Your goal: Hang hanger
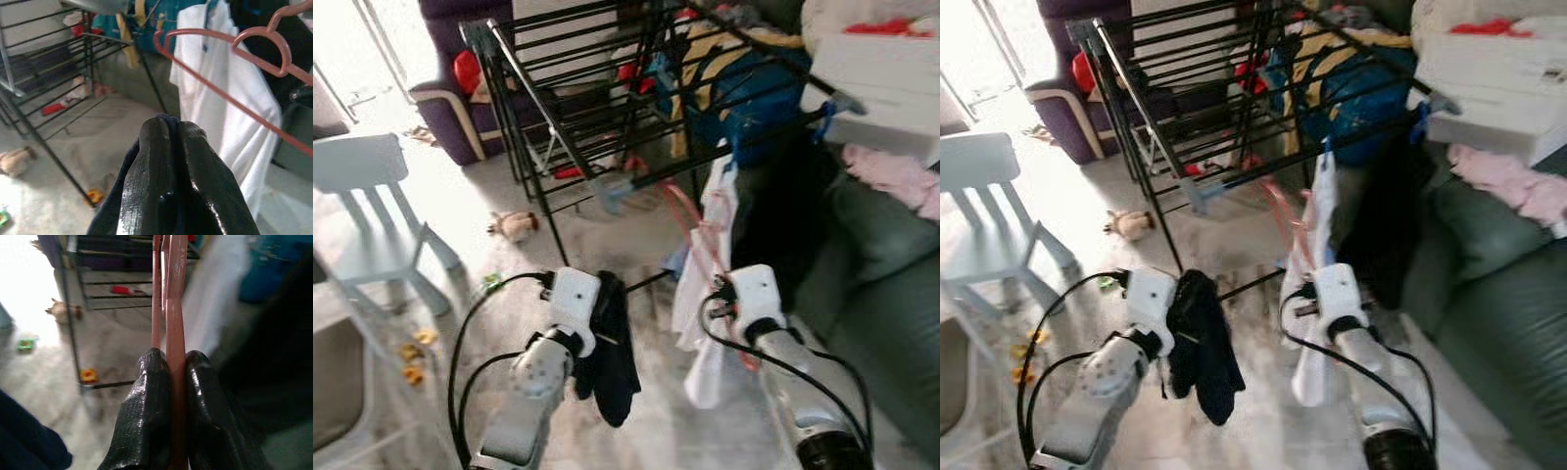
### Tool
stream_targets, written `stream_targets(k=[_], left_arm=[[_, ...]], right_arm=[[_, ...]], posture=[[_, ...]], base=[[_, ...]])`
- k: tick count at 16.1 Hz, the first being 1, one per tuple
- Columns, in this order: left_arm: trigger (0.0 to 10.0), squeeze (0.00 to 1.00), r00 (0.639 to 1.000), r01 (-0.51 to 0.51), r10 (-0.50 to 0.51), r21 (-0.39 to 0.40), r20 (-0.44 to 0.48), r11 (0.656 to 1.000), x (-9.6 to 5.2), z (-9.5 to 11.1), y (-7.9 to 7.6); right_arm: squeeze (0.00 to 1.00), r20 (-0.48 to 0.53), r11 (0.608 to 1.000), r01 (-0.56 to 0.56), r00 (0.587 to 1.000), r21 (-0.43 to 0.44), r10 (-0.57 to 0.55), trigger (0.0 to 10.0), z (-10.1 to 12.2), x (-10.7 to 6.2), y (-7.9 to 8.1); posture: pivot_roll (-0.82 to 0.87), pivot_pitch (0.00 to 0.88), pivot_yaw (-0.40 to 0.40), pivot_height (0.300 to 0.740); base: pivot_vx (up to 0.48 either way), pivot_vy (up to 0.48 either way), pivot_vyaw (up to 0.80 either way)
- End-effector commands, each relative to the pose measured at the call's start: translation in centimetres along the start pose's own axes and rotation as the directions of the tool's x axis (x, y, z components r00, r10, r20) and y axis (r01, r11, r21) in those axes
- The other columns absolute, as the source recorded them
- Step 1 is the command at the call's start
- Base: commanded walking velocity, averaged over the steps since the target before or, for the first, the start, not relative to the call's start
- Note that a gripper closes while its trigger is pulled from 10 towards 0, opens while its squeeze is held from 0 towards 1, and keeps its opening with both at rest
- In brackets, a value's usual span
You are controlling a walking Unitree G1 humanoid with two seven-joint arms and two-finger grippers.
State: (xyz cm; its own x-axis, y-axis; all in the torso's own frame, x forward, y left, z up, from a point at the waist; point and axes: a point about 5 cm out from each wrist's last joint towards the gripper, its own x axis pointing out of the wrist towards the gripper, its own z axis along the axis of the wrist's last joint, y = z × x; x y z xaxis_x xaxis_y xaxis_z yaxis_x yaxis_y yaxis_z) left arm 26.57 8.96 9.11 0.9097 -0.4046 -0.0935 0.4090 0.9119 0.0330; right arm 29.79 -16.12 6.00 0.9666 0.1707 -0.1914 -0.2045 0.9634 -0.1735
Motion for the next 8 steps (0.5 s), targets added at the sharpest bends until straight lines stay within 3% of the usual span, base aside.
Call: stream_targets(k=[1, 3, 8], left_arm=[[10.0, 0.0, 1.0, -0.017, 0.017, 0.015, 0.014, 1.0, -0.07, 0.27, 0.79], [10.0, 0.0, 1.0, -0.022, 0.021, 0.017, 0.013, 1.0, -0.03, 0.26, 0.86], [10.0, 0.0, 0.994, -0.114, 0.114, 0.013, -0.004, 0.993, -0.01, 0.02, 1.76]], right_arm=[[0.0, 0.034, 1.0, -0.023, 0.999, 0.008, 0.022, 10.0, 0.96, 0.37, 0.89], [0.0, 0.034, 1.0, -0.023, 0.999, 0.008, 0.022, 10.0, 0.98, 0.43, 0.9], [0.0, 0.028, 1.0, -0.029, 0.999, 0.008, 0.029, 10.0, 0.96, 0.5, 0.92]], posture=[[-0.08, 0.0, 0.072, 0.74], [-0.08, 0.0, 0.072, 0.74], [-0.08, 0.0, 0.069, 0.74]], base=[[0.0, -0.356, 0.0], [0.0, -0.352, 0.0], [0.0, 0.0, 0.0]])
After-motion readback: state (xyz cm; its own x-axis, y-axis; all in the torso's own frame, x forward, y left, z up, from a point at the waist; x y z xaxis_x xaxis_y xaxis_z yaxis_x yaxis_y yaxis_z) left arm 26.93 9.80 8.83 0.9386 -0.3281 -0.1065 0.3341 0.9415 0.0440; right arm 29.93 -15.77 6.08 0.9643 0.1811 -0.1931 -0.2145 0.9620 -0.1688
